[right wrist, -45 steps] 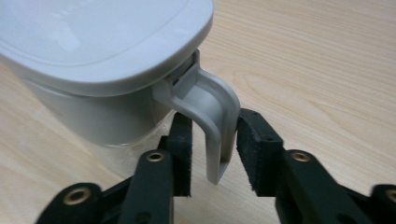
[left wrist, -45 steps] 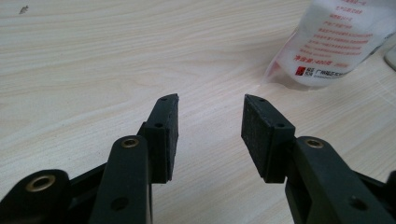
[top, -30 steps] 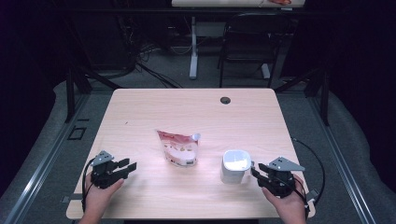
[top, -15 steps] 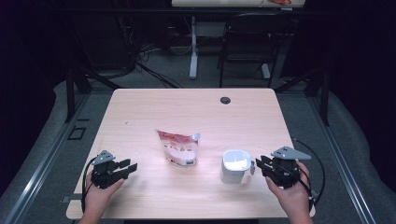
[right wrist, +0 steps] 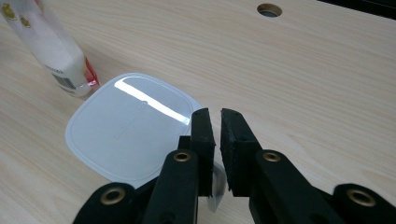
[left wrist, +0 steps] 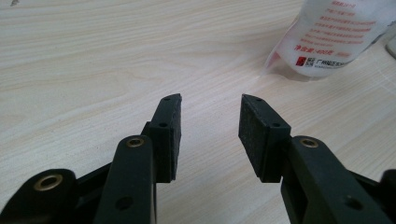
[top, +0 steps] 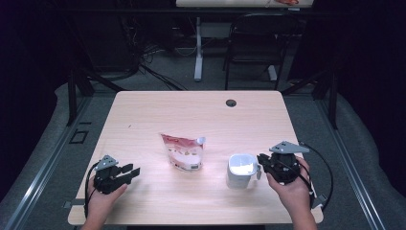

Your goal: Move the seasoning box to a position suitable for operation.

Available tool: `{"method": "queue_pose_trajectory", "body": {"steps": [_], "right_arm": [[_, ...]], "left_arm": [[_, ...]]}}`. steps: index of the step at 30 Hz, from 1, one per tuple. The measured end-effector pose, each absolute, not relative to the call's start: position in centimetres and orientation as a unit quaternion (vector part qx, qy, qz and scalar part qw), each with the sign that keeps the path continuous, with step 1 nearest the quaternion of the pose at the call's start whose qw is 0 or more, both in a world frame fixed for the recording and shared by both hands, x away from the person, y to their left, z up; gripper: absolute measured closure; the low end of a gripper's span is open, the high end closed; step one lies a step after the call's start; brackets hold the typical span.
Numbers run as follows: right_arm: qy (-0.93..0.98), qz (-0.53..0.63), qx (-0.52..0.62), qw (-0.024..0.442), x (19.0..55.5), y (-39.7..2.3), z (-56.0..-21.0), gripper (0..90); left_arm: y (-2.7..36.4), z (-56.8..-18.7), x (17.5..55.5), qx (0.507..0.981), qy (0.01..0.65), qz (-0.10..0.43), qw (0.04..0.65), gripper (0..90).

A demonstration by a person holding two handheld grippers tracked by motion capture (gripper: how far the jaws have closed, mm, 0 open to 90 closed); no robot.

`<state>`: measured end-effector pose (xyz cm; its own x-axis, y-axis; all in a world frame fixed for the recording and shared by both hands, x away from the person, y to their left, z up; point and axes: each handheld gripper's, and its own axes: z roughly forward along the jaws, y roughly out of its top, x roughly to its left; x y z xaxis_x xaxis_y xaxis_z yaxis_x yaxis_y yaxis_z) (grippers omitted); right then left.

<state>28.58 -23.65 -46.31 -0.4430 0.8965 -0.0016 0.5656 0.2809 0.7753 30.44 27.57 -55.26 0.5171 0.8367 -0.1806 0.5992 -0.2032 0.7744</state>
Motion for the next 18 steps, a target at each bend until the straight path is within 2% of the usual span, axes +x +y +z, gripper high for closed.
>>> {"method": "queue_pose_trajectory", "body": {"steps": [5, 18], "right_arm": [[0.78, 0.354, 0.467, 0.221, 28.61, -23.18, -46.56, 89.9], [0.783, 0.354, 0.463, 0.217, 28.57, -22.69, -47.01, 90.0]], "left_arm": [[27.59, -55.26, 30.45, 0.763, 0.47, 0.143, 0.42, 58.8], [27.64, -55.26, 30.48, 0.765, 0.471, 0.146, 0.414, 58.8]]}}
